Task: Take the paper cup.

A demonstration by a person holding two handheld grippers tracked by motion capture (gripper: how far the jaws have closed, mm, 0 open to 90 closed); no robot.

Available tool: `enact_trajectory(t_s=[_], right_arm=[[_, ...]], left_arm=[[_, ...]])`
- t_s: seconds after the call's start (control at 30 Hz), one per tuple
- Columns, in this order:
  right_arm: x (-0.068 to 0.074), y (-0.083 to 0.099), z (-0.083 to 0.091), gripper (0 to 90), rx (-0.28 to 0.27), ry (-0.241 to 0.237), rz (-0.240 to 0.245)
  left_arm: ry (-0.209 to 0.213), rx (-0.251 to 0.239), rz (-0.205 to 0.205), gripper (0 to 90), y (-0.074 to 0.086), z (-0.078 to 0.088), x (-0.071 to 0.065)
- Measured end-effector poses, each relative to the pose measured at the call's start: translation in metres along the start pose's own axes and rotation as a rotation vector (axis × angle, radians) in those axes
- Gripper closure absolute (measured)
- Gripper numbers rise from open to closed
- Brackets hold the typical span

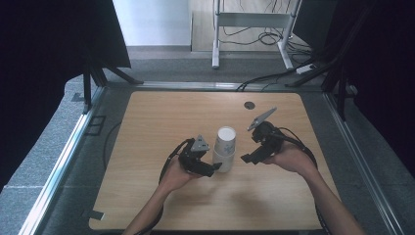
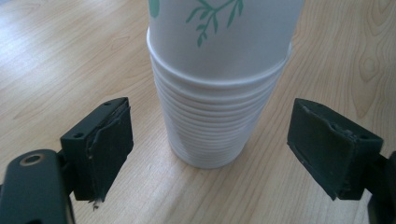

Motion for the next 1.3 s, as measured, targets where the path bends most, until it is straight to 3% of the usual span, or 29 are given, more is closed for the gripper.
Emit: enact_trajectory(t_s=[0.83,1.3], right_arm=[[0.001,-0.049,-0.008,18.9,0.116,-0.02,0.054],[0.001,-0.068,-0.009,20.1,0.141,-0.026,0.071]], left_arm=[[0.019,-0.024,0.016,16.0,-0.007,-0.011,0.001],[0.031,-0.036,0.027,22.2,-0.008,-0.012,0.003]])
Point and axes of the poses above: each handheld gripper's, and its own axes: z roughly backward along the jaws, y roughly out of its underside, x roughly to its left, the point moved 1 cm from there along -z, roughly forward along the jaws, and after that the axes turned 3 degrees about -x, right-handed, at the moved point
